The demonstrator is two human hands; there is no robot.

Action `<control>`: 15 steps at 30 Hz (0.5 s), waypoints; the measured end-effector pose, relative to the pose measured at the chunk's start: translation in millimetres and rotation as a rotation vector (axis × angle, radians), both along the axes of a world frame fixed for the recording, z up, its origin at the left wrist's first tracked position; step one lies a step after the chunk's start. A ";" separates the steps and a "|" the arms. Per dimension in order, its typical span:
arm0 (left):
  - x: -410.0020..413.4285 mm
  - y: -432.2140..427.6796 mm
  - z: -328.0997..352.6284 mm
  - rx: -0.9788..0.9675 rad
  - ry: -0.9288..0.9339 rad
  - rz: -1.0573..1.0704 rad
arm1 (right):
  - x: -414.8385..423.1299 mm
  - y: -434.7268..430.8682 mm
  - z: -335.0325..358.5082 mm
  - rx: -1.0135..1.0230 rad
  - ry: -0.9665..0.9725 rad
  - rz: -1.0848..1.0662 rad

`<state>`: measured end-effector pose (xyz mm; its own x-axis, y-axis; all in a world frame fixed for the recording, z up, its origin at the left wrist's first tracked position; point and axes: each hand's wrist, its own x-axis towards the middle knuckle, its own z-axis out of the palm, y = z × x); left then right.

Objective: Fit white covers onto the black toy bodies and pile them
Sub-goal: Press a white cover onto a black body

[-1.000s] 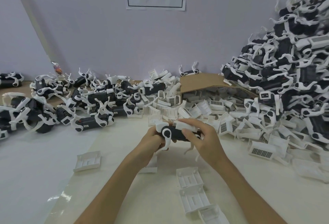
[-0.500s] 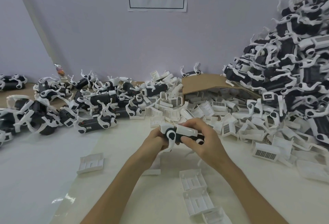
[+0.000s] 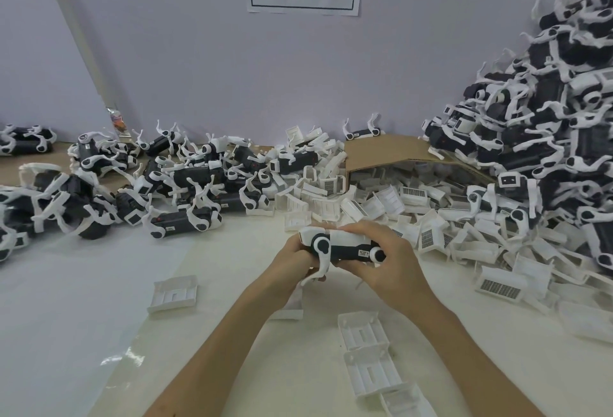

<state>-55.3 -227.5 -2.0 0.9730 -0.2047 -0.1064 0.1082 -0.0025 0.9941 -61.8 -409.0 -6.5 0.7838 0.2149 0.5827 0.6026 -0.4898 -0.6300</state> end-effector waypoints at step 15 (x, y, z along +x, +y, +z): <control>-1.4 -1.0 2.8 -0.103 -0.012 0.047 | 2.9 1.8 -5.0 0.061 0.016 -0.114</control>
